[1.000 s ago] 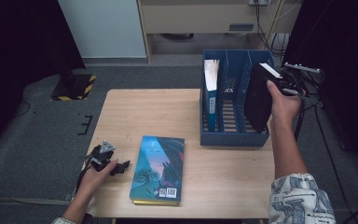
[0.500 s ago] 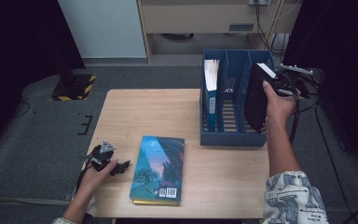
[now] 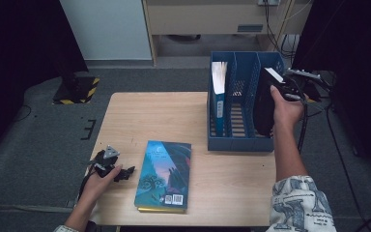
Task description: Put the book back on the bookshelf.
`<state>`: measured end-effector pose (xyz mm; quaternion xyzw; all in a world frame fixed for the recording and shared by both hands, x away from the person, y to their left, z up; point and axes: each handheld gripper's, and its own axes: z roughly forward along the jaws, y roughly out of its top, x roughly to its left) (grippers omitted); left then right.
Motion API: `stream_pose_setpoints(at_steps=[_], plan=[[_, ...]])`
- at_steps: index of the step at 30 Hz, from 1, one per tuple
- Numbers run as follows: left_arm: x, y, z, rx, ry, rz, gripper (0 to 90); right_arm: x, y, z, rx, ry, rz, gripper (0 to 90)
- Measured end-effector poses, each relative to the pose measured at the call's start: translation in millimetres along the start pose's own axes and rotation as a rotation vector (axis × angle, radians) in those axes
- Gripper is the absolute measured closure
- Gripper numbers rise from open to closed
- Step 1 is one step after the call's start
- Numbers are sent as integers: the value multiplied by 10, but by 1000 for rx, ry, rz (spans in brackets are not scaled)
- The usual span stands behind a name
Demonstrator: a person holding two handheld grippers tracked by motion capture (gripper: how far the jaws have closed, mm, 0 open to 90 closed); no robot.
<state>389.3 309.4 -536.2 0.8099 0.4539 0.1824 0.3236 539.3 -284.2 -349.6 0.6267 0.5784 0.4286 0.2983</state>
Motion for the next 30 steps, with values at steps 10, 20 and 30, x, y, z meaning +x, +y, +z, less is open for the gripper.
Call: stream_pose_setpoints(at_steps=[10, 20, 30], plan=[[0, 3, 0, 2, -1, 1, 0, -29, -119, 78, 13, -10, 19, 530], [-18, 12, 11, 1, -4, 6, 0, -24, -156, 96, 13, -14, 11, 530], [-17, 12, 10, 2, -5, 7, 0, -7, -178, 122, 15, -18, 5, 530]])
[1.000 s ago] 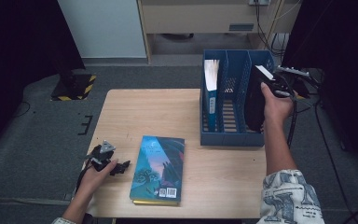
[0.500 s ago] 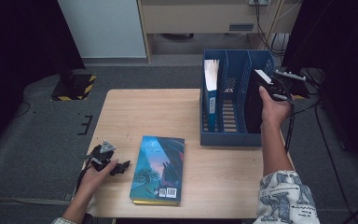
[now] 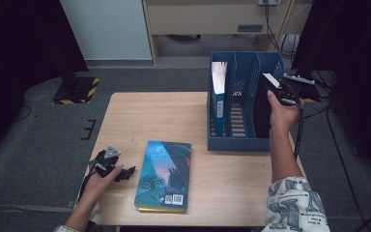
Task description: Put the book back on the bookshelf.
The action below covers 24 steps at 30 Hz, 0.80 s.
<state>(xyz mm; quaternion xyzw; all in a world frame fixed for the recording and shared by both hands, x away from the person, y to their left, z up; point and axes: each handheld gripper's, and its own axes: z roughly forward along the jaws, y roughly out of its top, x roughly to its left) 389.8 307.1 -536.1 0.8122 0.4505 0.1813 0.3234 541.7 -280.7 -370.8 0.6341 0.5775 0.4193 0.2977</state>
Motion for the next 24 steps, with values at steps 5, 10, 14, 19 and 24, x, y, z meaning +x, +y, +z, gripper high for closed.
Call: stream_pose_setpoints(at_steps=[5, 10, 14, 19, 24], plan=[[0, 0, 0, 0, -1, 0, 0, 9, -4, 12, -2, -4, 2, 530], [0, 1, 0, 0, -1, 0, 0, 26, -12, 36, -1, -8, -6, 530], [1, 1, 1, 0, -1, 0, 0, 23, -10, 62, 2, -11, 1, 530], [1, 1, 1, 0, -2, 1, 0, 3, -2, 95, 0, -13, 7, 530], [1, 1, 1, 0, -2, 2, 0, 19, -16, 125, 4, -15, 0, 530]])
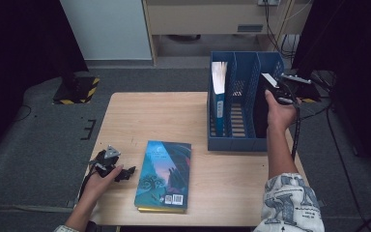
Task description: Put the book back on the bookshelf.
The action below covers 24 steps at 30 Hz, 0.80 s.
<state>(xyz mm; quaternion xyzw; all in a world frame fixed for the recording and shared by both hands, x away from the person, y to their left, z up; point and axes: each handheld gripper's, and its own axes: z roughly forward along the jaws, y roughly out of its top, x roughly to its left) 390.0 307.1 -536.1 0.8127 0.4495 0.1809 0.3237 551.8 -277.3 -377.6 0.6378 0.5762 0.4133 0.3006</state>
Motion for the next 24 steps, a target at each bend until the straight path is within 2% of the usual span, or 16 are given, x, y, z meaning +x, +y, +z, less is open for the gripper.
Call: stream_pose_setpoints(at_steps=[10, 24], plan=[[0, 0, 0, 0, 0, 0, 0, -29, -24, -12, -4, -1, 10, 529], [-10, 0, -2, 2, -1, 0, 0, -30, -63, -132, 77, -1, -16, 523]])
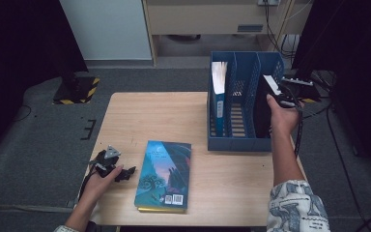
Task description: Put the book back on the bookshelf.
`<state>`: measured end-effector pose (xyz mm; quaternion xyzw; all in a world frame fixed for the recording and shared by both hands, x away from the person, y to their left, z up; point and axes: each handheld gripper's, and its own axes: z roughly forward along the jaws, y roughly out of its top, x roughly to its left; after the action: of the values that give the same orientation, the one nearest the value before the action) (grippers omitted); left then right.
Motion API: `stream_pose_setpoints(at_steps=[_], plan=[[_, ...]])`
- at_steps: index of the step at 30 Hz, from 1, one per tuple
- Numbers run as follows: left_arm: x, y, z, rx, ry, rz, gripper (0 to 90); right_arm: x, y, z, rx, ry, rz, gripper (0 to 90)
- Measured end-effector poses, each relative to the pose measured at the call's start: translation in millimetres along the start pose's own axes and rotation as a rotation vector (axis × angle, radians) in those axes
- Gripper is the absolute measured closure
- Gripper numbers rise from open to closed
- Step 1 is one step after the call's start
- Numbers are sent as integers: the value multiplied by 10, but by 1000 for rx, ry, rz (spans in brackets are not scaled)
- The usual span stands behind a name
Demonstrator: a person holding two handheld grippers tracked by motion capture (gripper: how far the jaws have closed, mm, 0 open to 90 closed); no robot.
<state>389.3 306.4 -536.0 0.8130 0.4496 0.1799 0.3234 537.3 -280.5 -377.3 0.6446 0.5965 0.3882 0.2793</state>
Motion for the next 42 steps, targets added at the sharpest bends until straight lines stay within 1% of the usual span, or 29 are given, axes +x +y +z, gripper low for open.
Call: stream_pose_setpoints(at_steps=[6, 11, 16, 19, 31, 39, 42], plan=[[-2, 0, -1, 0, -1, 1, 0, 19, -7, -26, 22, -1, -16, 521], [-3, 0, -2, 1, -2, 2, 0, 13, -39, -57, 28, 0, -12, 520], [-4, 0, -2, 1, -2, 2, 0, 5, -54, -76, 35, 3, -23, 519], [-3, 0, -2, 1, -2, 2, 0, 5, -64, -87, 39, 4, -21, 518], [-5, 0, -2, 1, -2, 3, 0, -10, -125, -126, 35, 11, -25, 513], [-5, 0, -3, 2, -3, 5, 0, -60, -172, -166, 39, 21, -11, 510], [-6, 0, -3, 2, -3, 5, 0, -56, -178, -167, 36, 22, -18, 509]])
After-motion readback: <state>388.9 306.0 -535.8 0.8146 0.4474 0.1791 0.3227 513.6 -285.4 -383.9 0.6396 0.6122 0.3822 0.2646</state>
